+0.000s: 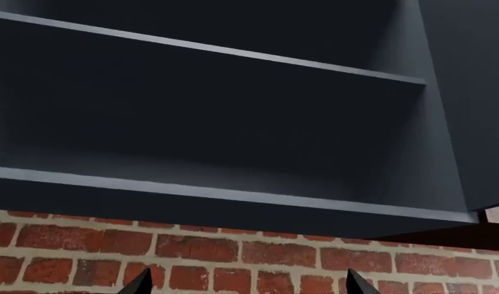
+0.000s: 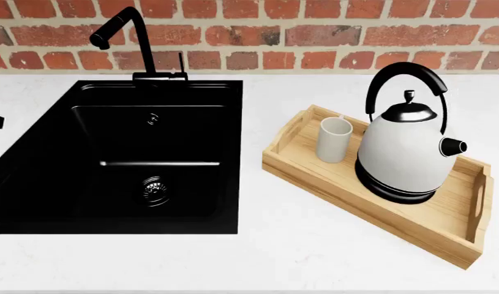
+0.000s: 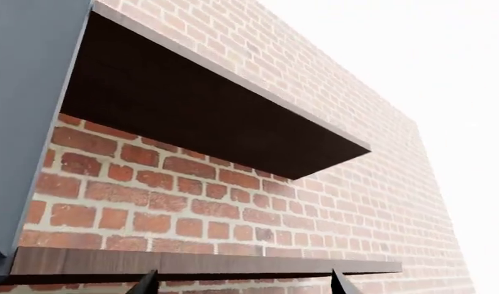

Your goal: Pick the kettle from the counter and place it on the tray. Then pick the mug from the cabinet and place it on the tray. Then close the cabinet doors.

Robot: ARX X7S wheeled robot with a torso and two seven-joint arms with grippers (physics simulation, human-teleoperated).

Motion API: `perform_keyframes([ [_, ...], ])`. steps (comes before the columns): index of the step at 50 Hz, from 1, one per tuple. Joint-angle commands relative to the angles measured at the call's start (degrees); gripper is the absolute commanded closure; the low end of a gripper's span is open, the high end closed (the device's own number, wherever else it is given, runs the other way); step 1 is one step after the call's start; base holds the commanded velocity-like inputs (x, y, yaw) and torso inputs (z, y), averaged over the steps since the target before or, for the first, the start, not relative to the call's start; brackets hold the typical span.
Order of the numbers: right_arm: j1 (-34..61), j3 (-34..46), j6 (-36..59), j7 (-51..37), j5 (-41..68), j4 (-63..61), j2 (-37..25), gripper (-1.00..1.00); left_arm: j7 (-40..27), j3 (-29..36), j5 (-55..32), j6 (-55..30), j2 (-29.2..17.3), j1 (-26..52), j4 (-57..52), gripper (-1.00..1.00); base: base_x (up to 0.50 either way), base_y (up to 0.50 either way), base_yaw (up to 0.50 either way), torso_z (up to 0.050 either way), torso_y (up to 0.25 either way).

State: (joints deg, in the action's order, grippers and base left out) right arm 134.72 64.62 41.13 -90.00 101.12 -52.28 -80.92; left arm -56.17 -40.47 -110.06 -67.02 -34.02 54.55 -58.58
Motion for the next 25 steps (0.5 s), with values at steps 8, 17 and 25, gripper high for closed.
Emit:
perform_keyframes([
  [8,0.27,-26.87,20.73,0.01,7.80,11.12,16.43,-1.00,1.32,-2.34,-0.06,-1.84,1.88,-1.62,-0.22,-1.00,0.00,0.00,0.00,0.000,0.000],
  [17,0.27,-36.36,31.18,0.01,9.65,17.61,31.45,-1.00,1.23,-4.71,-2.01,-1.40,1.19,-2.59,-0.09,-1.00,0.00,0.00,0.00,0.000,0.000],
  [25,0.28,-39.28,33.92,0.01,9.69,21.40,39.79,-1.00,1.45,-7.17,-3.40,-1.43,0.54,-3.64,0.21,-1.00,0.00,0.00,0.00,0.003,0.000],
])
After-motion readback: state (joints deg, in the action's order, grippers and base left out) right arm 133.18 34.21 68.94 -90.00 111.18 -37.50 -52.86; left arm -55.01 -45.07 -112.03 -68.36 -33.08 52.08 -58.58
